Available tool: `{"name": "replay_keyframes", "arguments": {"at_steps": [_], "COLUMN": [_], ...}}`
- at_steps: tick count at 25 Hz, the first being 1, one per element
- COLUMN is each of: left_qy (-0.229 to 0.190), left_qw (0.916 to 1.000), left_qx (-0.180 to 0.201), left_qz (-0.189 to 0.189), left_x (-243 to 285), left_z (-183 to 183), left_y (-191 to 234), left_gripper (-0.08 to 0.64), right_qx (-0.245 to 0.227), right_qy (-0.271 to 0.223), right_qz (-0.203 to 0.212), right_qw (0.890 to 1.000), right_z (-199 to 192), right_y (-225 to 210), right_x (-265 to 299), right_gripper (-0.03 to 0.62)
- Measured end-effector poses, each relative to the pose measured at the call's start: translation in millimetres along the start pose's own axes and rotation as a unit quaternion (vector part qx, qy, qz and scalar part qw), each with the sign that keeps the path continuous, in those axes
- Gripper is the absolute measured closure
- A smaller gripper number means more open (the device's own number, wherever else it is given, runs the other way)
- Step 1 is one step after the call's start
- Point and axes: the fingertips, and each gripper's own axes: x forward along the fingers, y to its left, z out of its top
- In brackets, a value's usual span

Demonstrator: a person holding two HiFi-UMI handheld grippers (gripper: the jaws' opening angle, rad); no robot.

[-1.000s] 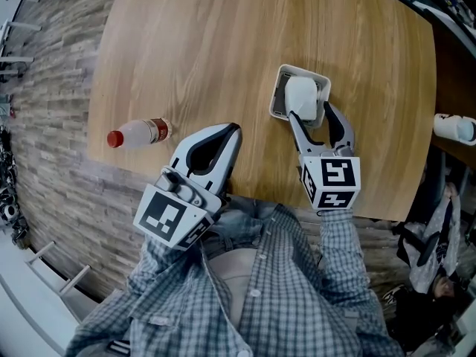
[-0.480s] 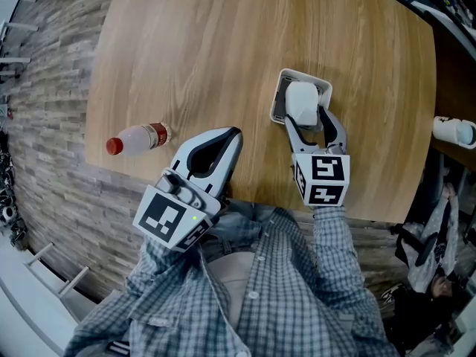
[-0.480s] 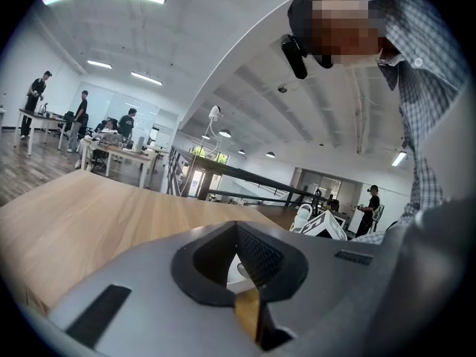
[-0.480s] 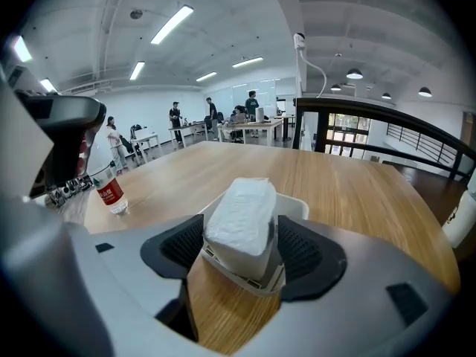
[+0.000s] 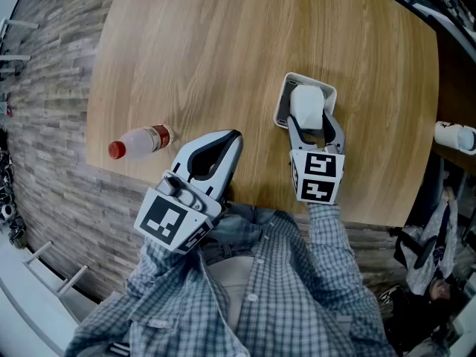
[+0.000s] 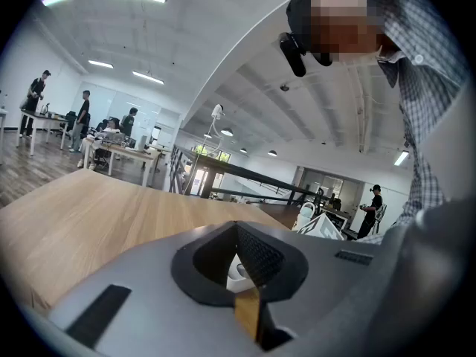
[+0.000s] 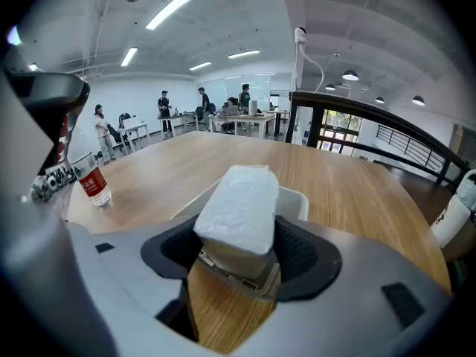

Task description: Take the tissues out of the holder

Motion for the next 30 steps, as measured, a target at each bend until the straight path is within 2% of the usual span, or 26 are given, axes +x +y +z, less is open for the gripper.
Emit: {"name": "replay_keyframes", "arguments": {"at_steps": [7,18,30], "left_qy": [0.001,-0.006,-0.027], "left_qw": [1.0,1.0,0.9994], "left_qx": [0.0,0.006,0.022], "left_qz": [0.0,0.004,0.0], "left_x": [-3,-15,-26], "left_z": [0,3,16], "left_y": [5,7,-4], "left_gripper": [0.554,0.554,0.554], "right_qx": [-0.004,0.028,0.036], "right_qy": [-0.003,-0.009,-0.069], "right_qz": [-0.004,0.006,-0.018], "right_qw": [1.0,1.0,0.997], "right_z": [1,1,27], "right_y": [0,-3,-17], "right_x": [2,0,-39], "right_gripper": [0.301,0.319,0.319]}}
